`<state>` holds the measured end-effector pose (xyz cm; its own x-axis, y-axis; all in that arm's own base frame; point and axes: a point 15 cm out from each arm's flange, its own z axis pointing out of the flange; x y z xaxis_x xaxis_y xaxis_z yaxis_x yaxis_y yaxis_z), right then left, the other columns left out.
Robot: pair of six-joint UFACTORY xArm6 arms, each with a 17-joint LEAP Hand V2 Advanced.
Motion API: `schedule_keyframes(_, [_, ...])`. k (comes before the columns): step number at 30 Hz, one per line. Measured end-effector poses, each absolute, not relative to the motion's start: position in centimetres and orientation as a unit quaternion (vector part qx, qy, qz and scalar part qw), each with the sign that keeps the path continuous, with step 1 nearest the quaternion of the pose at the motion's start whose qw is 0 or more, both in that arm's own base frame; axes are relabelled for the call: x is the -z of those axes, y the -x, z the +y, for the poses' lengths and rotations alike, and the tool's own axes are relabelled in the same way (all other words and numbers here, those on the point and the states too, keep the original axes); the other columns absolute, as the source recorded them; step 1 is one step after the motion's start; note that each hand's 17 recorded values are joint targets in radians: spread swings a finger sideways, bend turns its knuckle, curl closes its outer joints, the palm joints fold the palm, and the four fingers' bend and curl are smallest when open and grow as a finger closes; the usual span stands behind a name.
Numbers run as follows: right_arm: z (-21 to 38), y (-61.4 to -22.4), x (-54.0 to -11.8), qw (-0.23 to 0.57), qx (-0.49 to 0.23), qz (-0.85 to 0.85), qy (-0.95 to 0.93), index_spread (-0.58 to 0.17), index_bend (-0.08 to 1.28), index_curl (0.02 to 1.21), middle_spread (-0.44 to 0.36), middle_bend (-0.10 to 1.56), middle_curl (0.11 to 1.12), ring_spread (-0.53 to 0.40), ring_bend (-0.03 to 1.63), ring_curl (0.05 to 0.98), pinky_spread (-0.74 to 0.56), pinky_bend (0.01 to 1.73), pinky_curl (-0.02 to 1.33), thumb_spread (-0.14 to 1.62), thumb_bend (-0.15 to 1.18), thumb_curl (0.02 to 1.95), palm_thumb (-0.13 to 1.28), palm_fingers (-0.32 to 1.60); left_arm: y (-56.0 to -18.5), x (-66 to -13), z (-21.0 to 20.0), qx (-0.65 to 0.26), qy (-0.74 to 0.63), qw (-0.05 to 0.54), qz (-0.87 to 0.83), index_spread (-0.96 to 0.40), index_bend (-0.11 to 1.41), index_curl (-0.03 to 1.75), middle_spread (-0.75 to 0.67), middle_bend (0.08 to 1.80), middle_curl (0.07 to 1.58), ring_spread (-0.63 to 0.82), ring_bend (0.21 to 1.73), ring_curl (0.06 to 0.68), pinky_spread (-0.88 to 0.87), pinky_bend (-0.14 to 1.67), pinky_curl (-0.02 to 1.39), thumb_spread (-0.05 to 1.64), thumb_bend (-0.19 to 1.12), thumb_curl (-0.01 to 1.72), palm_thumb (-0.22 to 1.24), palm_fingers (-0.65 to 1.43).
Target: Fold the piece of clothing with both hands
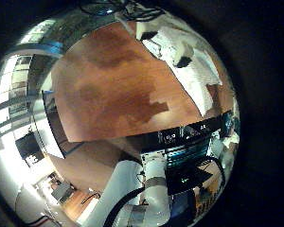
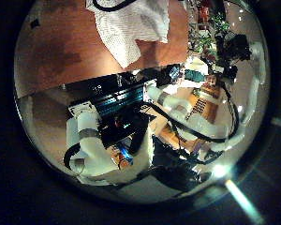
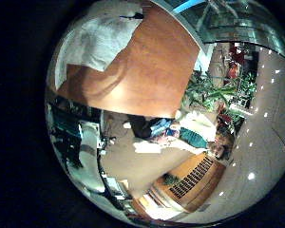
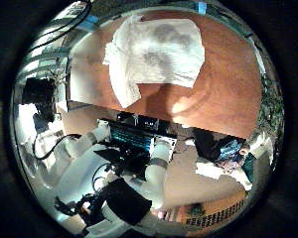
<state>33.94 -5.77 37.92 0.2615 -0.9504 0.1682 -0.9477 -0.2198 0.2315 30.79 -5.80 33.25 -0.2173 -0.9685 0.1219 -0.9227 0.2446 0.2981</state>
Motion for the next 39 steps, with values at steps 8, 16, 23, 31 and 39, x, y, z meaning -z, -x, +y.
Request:
schedule_keyframes(8, [-7.0,-33.7,-37.9,0.142,0.01,-0.619,-0.773,-0.352,0.15,0.27,-0.017,0.24,0.36,0.093,0.56,0.222,0.3,0.64,0.19,1.18,-0.02,0.22,0.12,0.13,-30.5,-33.9,-6.5,0.067,-0.61,0.141,-0.777,-0.01,0.16,0.31,0.25,0.2,0.37,0.34,0.7,0.222,0.46,0.44,0.34,1.11,-0.02,0.29,0.2,0.1])
schedule_keyframes(16, [-6.4,-33.6,-37.4,0.139,0.016,-0.62,-0.772,-0.348,0.15,0.27,-0.017,0.24,0.36,0.096,0.55,0.223,0.31,0.62,0.2,1.2,-0.02,0.22,0.13,0.13,-28.3,-31.8,-7.7,0.078,-0.593,0.157,-0.786,-0.01,0.16,0.3,0.25,0.2,0.37,0.34,0.7,0.218,0.46,0.43,0.33,1.13,-0.01,0.3,0.25,0.1])
schedule_keyframes(23, [-4.4,-31.8,-34.6,0.133,0.068,-0.63,-0.762,-0.328,0.15,0.27,-0.007,0.25,0.36,0.112,0.56,0.227,0.32,0.61,0.2,1.22,-0.01,0.21,0.14,0.15,-28.2,-27.6,-11.1,0.068,-0.548,0.127,-0.824,-0.02,0.17,0.31,0.24,0.19,0.37,0.34,0.7,0.215,0.46,0.43,0.33,1.12,-0.02,0.31,0.31,0.11])
schedule_keyframes(31, [-4.6,-31.4,-34.7,0.134,0.07,-0.647,-0.747,-0.317,0.16,0.27,-0.006,0.25,0.36,0.113,0.55,0.229,0.33,0.6,0.21,1.24,-0.01,0.21,0.17,0.17,-28.4,-21.8,-15.4,0.083,-0.502,0.114,-0.854,0.0,0.15,0.31,0.24,0.19,0.36,0.34,0.7,0.215,0.45,0.42,0.32,1.06,-0.03,0.31,0.27,0.1])
schedule_keyframes(39, [-3.6,-31.0,-34.6,0.119,0.083,-0.652,-0.745,-0.318,0.16,0.28,-0.003,0.25,0.36,0.117,0.55,0.228,0.33,0.6,0.22,1.25,-0.01,0.21,0.17,0.17,-30.4,-16.4,-17.6,0.086,-0.496,0.083,-0.86,0.04,0.16,0.31,0.27,0.18,0.35,0.39,0.7,0.214,0.46,0.46,0.33,0.98,-0.03,0.3,0.23,0.08])
